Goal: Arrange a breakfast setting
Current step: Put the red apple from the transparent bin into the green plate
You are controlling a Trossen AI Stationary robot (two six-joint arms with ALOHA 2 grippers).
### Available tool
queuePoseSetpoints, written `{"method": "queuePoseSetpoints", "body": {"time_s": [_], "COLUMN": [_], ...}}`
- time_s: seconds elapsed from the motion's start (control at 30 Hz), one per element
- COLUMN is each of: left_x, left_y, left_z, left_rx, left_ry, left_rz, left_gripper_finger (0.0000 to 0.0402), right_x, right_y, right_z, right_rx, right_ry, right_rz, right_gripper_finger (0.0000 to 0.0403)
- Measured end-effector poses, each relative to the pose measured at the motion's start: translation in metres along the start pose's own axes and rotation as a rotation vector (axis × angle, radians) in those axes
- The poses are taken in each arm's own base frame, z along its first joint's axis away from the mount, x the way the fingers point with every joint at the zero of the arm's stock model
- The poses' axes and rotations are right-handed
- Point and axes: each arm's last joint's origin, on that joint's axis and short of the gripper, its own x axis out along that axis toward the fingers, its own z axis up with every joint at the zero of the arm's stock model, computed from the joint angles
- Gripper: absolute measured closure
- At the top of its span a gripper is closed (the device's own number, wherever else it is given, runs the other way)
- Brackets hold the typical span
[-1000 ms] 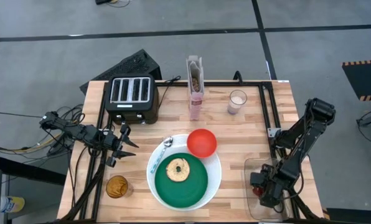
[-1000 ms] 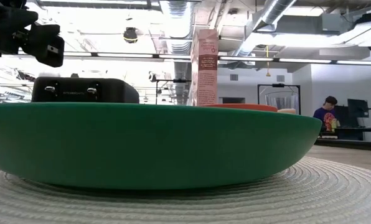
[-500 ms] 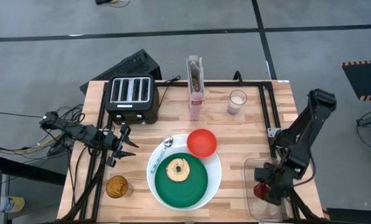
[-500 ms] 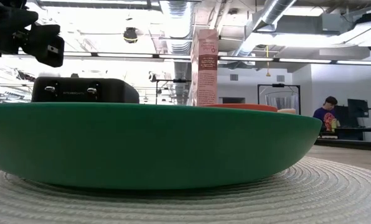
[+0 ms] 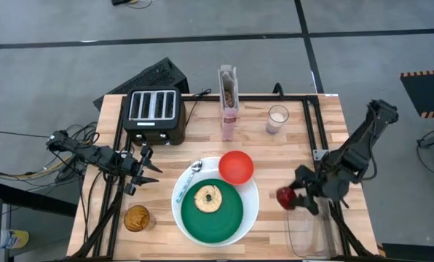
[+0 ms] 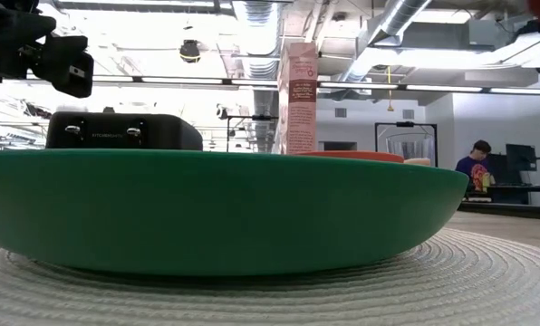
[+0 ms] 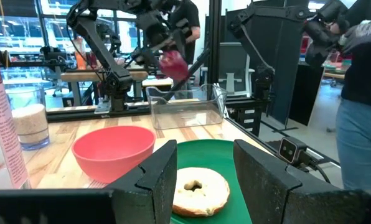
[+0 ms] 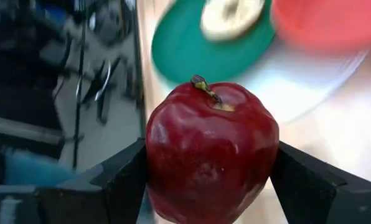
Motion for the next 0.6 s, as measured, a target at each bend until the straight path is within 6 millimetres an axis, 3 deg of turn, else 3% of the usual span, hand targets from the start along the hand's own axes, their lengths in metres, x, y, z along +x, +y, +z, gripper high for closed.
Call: {"method": "queuePoseSetpoints", "body": {"time_s": [0.33,0.6], "left_x": [0.0,0.0], "left_y": [0.0,0.0], "left_z": [0.0,0.0], "left_rx": [0.0,0.0], "left_ry": [0.0,0.0], "left_rz": [0.0,-0.001], "left_gripper_finger": [0.0258,0.0258], "right_x": [0.012,0.044], "right_y": [-0.002,0.005], "right_z": [0.044,0.061], "right_rx": [-0.222,-0.389], "right_ry": [-0.273,-0.358], "right_rz": [-0.018,-0.047], "right_gripper_finger": [0.009,0.009]}}
